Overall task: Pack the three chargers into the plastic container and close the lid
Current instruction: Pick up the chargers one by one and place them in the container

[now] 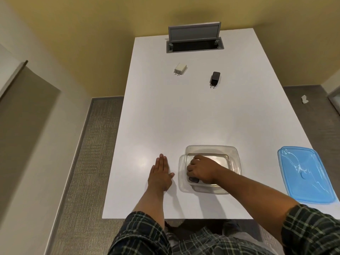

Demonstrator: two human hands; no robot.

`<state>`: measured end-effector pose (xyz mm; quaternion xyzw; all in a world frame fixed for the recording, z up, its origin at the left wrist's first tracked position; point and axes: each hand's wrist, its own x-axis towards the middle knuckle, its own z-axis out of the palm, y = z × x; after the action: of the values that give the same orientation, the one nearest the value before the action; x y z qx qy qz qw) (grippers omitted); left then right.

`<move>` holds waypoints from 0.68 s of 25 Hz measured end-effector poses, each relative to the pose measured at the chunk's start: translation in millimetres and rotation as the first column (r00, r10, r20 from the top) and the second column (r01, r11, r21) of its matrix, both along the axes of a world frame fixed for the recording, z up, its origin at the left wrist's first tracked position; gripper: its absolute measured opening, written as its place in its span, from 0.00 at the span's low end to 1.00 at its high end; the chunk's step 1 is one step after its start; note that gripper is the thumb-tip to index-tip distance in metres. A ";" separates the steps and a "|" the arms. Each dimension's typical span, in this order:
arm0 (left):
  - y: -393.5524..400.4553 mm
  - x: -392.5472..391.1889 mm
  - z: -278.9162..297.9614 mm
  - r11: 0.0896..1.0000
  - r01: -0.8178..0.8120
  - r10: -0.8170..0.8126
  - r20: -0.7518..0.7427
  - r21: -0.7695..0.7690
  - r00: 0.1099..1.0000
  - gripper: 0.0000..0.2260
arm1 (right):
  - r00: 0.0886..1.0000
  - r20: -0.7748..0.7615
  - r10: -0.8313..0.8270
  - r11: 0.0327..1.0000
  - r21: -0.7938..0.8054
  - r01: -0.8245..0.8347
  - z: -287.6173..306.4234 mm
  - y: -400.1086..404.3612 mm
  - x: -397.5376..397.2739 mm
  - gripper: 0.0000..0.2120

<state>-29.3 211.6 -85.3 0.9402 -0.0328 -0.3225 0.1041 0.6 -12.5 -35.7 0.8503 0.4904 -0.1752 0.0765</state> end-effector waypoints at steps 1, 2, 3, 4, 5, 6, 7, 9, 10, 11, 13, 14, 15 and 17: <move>-0.6 0.7 0.5 1.000 0.001 -0.001 -0.007 0.005 1.000 0.34 | 1.000 0.016 0.000 1.000 0.011 -0.001 -1.2 0.4 -0.5 0.09; -1.8 1.3 1.2 1.000 0.000 0.000 -0.014 0.012 1.000 0.34 | 1.000 0.029 -0.009 1.000 0.025 0.008 -3.1 0.1 -1.2 0.09; -3.5 1.9 1.8 1.000 -0.003 0.004 -0.023 0.020 1.000 0.34 | 0.999 0.033 -0.022 0.999 0.036 0.021 -5.3 -0.4 -1.7 0.09; -5.0 2.2 2.2 1.000 -0.008 0.009 -0.030 0.027 1.000 0.34 | 0.999 0.025 -0.034 0.999 0.044 0.033 -7.8 -1.2 -1.7 0.09; -5.8 2.2 2.3 0.999 -0.012 0.013 -0.034 0.034 0.999 0.34 | 0.999 0.011 -0.042 0.998 0.054 0.042 -10.3 -2.4 -1.0 0.09; -6.1 2.0 2.3 0.999 -0.014 0.016 -0.036 0.038 0.999 0.34 | 0.999 -0.009 -0.048 0.996 0.069 0.048 -13.1 -3.4 0.2 0.09; -5.9 1.9 2.3 0.999 -0.014 0.016 -0.039 0.040 0.999 0.34 | 0.998 -0.034 -0.054 0.994 0.091 0.057 -14.7 -4.7 1.1 0.09; -4.5 1.8 1.5 0.999 -0.007 0.009 -0.043 0.039 0.999 0.34 | 0.992 -0.086 -0.092 0.984 0.145 0.104 -16.3 -8.3 1.6 0.08; -4.3 2.1 1.2 0.999 -0.003 0.005 -0.045 0.039 0.999 0.34 | 0.983 -0.122 -0.138 0.972 0.176 0.158 -17.5 -11.4 1.4 0.10; -4.5 2.7 1.1 0.999 0.000 0.002 -0.048 0.040 0.999 0.34 | 0.964 -0.162 -0.209 0.949 0.202 0.240 -18.9 -15.0 1.4 0.16; -5.8 4.1 2.1 0.999 0.000 0.003 -0.056 0.046 0.998 0.34 | 0.893 -0.227 -0.388 0.878 0.205 0.433 -21.2 -22.9 3.0 0.30; -6.3 4.6 2.7 0.999 -0.001 0.004 -0.060 0.050 0.998 0.34 | 0.848 -0.258 -0.464 0.838 0.183 0.514 -21.7 -26.7 4.6 0.36; -6.8 5.1 3.2 0.999 -0.002 0.005 -0.064 0.052 0.998 0.34 | 0.800 -0.289 -0.525 0.801 0.148 0.580 -21.7 -30.2 6.0 0.40; -7.2 5.7 3.7 0.999 -0.001 0.005 -0.068 0.049 0.998 0.34 | 0.733 -0.319 -0.602 0.757 0.066 0.650 -22.7 -36.5 7.4 0.44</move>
<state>-23.6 204.4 -81.5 0.9310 -0.0199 -0.3550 0.0827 8.0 -48.9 -58.4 0.9356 0.1933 -0.2648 -0.1309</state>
